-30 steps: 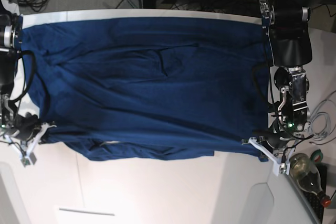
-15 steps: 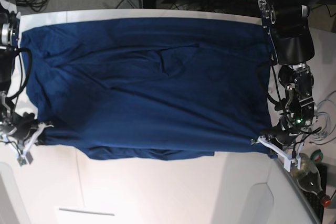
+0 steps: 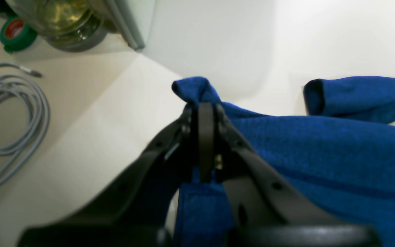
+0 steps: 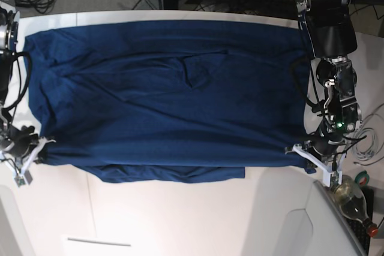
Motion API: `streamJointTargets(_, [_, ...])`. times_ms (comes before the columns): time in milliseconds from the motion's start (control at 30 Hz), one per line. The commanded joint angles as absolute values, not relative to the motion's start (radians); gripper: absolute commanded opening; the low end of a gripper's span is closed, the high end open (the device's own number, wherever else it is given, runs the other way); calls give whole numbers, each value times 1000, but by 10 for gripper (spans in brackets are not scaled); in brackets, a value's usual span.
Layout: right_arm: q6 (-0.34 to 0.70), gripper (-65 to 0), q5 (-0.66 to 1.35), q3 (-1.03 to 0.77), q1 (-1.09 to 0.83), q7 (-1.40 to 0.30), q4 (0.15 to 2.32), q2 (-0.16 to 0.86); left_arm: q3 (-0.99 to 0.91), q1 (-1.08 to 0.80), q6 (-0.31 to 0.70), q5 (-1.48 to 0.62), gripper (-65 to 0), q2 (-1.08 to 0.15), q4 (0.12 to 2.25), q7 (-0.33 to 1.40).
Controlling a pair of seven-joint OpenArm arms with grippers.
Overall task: Layout the t-shirt on the table in an organized manner, then fold the t-shirt properly
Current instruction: 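Fold the held hem over toward the collar with both grippers, release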
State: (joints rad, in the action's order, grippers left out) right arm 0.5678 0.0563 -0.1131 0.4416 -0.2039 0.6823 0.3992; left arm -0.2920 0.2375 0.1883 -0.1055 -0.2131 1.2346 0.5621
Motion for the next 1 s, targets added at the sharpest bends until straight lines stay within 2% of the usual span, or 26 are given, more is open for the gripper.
streamJointTargets(0, [587, -648, 65, -116, 452, -186, 704, 421, -300, 239, 185, -107, -650, -226, 1250, 542])
streamJointTargets(100, [608, -648, 65, -117, 392, -202, 791, 421, -305, 205, 185, -107, -650, -226, 1260, 542])
streamJointTargets(267, [608, -648, 65, -124, 289, -326, 1001, 421, -306, 136, 185, -108, -650, -226, 1308, 542])
streamJointTargets(467, [608, -648, 65, -163, 234, -348, 1030, 423, -306, 41, 185, -110, -650, -226, 1368, 544])
streamJointTargets(700, [615, -648, 65, -257, 157, -357, 1043, 421, -308, -87, 180, -272, -650, -259, 1460, 544])
streamJointTargets(967, [615, -648, 70, -294, -5, -449, 1253, 410, -377, -185, 180, -283, -650, -240, 1531, 544])
